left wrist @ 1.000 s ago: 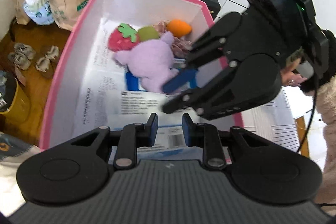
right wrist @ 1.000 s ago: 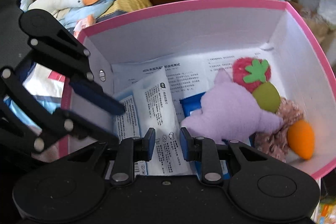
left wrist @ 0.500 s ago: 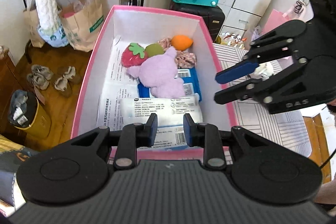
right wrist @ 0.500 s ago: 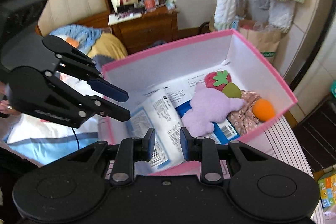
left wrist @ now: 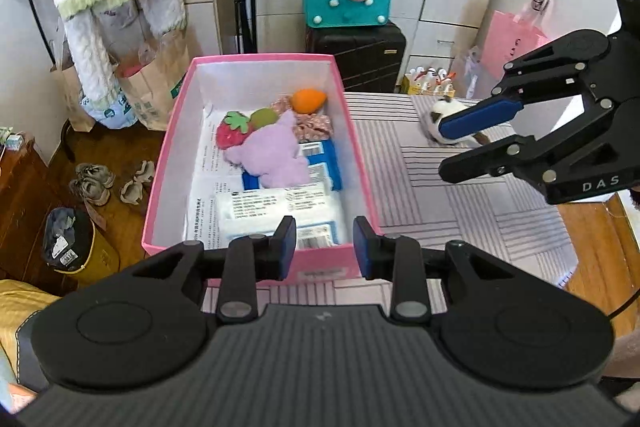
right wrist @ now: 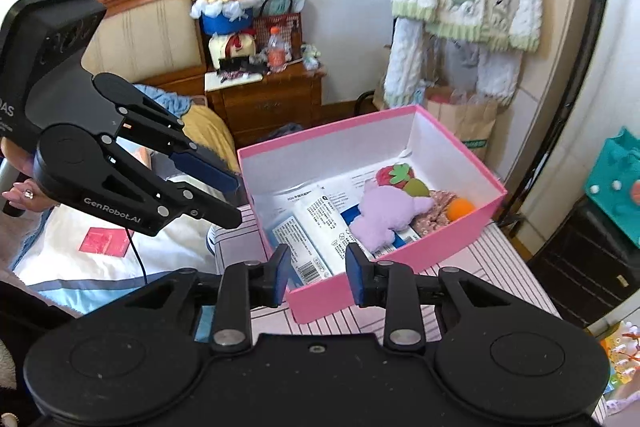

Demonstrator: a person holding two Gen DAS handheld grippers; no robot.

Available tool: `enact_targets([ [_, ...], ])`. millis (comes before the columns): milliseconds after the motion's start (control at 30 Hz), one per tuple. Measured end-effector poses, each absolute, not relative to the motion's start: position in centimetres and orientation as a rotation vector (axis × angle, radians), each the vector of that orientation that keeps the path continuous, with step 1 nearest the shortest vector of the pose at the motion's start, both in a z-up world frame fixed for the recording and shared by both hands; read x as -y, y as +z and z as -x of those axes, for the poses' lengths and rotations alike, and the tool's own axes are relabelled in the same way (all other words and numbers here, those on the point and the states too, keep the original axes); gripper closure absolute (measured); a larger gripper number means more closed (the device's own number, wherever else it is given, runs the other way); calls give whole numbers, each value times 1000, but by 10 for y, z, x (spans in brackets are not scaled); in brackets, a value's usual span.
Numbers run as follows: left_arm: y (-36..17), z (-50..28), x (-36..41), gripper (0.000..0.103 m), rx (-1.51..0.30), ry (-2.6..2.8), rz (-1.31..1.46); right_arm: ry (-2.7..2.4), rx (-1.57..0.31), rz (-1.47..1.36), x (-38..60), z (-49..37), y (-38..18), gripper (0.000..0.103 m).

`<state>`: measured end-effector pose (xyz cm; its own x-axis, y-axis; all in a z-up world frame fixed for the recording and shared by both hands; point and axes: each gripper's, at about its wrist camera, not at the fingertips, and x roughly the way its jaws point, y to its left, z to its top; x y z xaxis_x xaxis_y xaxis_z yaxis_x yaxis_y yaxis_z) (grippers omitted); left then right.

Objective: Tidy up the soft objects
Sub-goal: 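Withdraw both tools from the shoebox toward the white cat plush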

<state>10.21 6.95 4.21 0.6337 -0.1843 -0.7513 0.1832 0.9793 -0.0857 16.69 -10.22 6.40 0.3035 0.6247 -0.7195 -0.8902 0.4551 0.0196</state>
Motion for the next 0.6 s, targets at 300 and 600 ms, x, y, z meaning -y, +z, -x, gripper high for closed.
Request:
enact_targets([
  [300, 59, -73, -35, 59, -818, -255, -57, 931, -672, 397, 150, -121, 78, 46],
  [600, 68, -68, 7, 50, -763, -346, -85, 845, -650, 356, 197, -96, 77, 31],
])
